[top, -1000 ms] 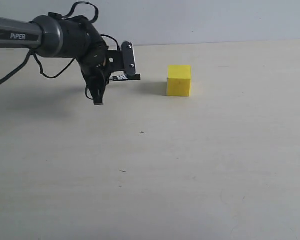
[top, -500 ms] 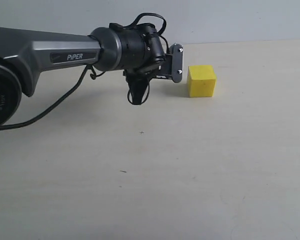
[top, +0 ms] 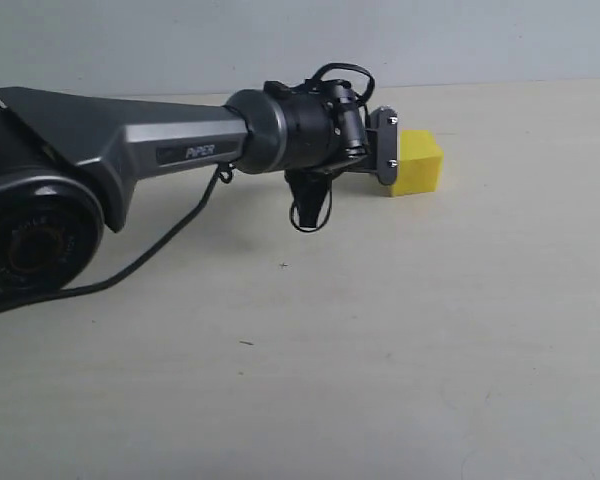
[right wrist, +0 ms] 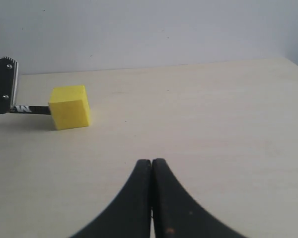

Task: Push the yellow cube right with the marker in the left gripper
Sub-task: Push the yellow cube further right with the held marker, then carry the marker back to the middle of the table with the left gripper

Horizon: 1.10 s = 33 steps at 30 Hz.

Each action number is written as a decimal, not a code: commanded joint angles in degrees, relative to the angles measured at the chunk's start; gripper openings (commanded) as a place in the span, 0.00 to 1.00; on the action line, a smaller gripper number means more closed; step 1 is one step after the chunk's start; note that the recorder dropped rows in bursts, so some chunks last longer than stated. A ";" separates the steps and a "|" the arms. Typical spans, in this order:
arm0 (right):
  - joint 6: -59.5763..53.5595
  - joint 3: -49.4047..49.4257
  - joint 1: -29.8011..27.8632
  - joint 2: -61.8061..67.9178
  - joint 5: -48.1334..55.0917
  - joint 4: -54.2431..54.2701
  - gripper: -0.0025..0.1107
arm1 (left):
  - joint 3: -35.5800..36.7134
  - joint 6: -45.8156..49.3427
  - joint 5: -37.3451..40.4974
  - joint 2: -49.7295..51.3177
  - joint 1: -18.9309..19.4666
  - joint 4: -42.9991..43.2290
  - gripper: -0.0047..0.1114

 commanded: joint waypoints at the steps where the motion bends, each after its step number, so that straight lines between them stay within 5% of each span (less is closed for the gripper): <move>1: -0.10 0.22 -0.45 -0.28 -0.24 -0.05 0.02 | -2.00 -3.16 0.00 0.10 -2.19 0.70 0.04; 10: -0.10 0.22 -0.45 -0.28 -0.24 -0.05 0.02 | -2.00 -6.57 6.50 -0.01 0.51 0.93 0.04; 23: -0.10 0.22 -0.45 -0.28 -0.24 -0.05 0.02 | -18.19 -8.93 10.15 9.45 -3.55 0.67 0.04; 33: -0.10 0.22 -0.45 -0.28 -0.24 -0.05 0.02 | -18.82 -10.51 18.92 9.70 -3.65 3.01 0.04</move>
